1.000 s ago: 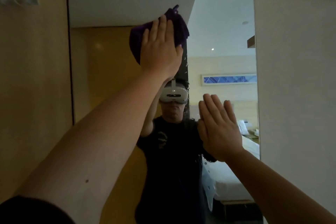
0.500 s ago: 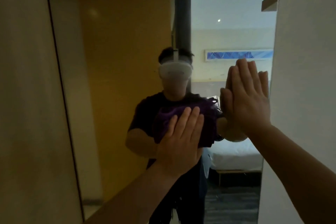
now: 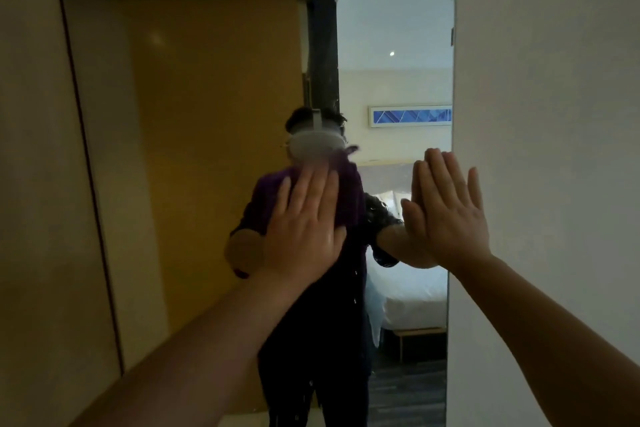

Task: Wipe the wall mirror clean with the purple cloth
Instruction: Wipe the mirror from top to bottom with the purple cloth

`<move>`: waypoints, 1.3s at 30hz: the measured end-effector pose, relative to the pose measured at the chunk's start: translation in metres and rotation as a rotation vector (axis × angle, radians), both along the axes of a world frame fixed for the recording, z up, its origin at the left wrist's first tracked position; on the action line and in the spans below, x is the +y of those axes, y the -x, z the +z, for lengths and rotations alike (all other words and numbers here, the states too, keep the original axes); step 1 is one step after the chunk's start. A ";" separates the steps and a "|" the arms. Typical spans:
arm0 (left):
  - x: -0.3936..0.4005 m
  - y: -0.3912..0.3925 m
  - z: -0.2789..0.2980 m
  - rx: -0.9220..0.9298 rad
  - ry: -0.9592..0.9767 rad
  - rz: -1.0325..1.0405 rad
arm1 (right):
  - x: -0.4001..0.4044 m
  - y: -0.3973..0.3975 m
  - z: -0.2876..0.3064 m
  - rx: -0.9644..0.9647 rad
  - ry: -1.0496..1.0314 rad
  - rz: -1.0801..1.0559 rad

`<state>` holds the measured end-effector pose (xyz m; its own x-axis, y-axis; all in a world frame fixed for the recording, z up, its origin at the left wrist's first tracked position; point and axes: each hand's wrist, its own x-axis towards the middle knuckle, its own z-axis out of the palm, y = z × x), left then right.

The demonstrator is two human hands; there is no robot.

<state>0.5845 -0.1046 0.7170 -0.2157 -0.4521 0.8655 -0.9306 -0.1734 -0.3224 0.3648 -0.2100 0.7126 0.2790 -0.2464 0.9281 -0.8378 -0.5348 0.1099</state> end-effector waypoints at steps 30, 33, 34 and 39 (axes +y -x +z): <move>-0.019 0.058 -0.211 -0.175 -0.180 -0.012 | -0.021 0.002 -0.006 -0.069 0.172 0.132; -0.013 0.059 -0.206 -0.159 -0.220 -0.032 | -0.016 0.011 -0.005 -0.067 0.126 0.174; -0.012 0.059 -0.203 -0.148 -0.228 -0.050 | -0.016 0.020 -0.005 -0.090 0.104 0.176; -0.023 0.076 -0.101 0.002 -0.109 -0.048 | -0.038 0.078 0.005 -0.183 -0.073 -0.019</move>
<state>0.5086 -0.1277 0.6163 -0.2375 -0.5330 0.8121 -0.9377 -0.0926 -0.3350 0.2869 -0.2481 0.7180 0.1015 -0.3187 0.9424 -0.8504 -0.5194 -0.0841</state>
